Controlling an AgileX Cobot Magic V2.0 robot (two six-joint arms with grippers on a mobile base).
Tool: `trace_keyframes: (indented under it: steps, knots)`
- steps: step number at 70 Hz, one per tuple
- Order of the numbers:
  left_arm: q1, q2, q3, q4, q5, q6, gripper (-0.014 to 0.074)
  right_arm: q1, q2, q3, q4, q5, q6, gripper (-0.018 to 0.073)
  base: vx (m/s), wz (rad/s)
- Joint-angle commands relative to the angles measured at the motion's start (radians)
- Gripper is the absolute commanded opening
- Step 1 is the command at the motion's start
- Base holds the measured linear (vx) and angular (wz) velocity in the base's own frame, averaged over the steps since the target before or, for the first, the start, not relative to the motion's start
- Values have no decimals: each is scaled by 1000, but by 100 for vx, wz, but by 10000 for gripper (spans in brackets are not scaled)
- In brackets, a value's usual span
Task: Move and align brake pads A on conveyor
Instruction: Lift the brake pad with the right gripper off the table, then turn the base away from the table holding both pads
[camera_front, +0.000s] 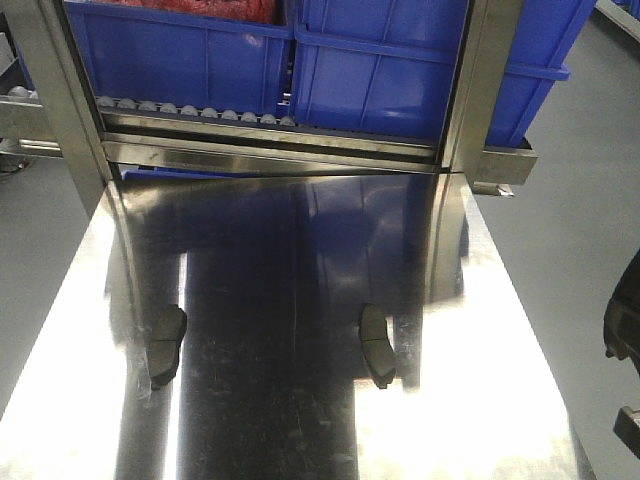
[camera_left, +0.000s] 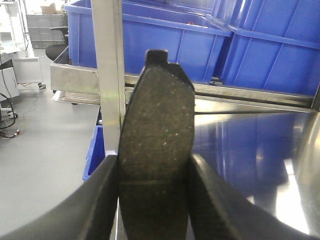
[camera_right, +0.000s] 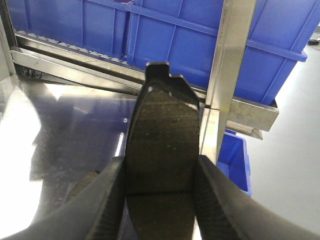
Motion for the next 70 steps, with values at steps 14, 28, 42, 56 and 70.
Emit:
trace_keyframes:
  steps: [14, 28, 42, 56, 70]
  knots:
    - [-3, 11, -26, 0, -95, -1, 146, -1, 0, -30, -8, -102, -1, -3, -3, 5]
    - [-3, 11, -26, 0, -95, -1, 146, -1, 0, -30, -8, -102, -1, -3, -13, 26]
    - [-3, 11, -26, 0, -95, -1, 146, -1, 0, -30, -8, -102, -1, -3, -14, 43]
    - [-3, 11, -26, 0, -95, -1, 146, -1, 0, -30, -8, -102, -1, -3, -10, 55]
    - [-3, 11, -26, 0, -95, -1, 146, -1, 0, -30, -8, -102, -1, -3, -7, 64]
